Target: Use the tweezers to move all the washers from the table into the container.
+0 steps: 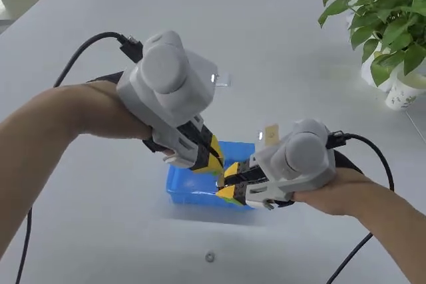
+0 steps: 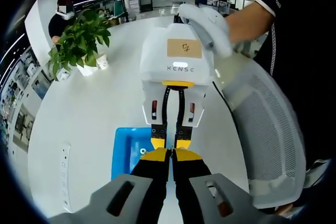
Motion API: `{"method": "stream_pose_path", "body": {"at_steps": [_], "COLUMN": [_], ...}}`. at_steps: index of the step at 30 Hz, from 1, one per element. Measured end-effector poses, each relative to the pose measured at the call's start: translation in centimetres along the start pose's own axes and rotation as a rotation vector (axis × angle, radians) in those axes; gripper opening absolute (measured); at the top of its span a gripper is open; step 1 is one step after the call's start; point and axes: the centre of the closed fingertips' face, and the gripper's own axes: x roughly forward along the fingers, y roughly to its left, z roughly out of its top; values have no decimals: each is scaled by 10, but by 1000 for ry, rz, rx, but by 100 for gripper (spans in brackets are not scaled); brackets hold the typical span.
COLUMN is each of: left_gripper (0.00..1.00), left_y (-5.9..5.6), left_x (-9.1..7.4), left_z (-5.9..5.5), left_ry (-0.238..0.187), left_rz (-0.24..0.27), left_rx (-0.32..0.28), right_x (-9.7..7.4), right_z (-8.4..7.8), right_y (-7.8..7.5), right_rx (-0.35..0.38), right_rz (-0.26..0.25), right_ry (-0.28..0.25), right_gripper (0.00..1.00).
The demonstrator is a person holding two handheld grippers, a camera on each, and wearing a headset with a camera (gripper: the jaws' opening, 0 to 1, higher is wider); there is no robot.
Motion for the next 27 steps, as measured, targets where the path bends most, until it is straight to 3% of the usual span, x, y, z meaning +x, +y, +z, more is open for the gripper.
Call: {"method": "stream_pose_path", "body": {"at_steps": [27], "left_gripper": [6], "left_y": [-43], "left_x": [25], "left_z": [-20], "left_ry": [12], "left_rz": [-30], "left_rx": [-34], "right_x": [18], "right_z": [-22], "right_y": [48], "right_rx": [32], "right_rz": [48], "right_ry": [13], "right_gripper": [11]}}
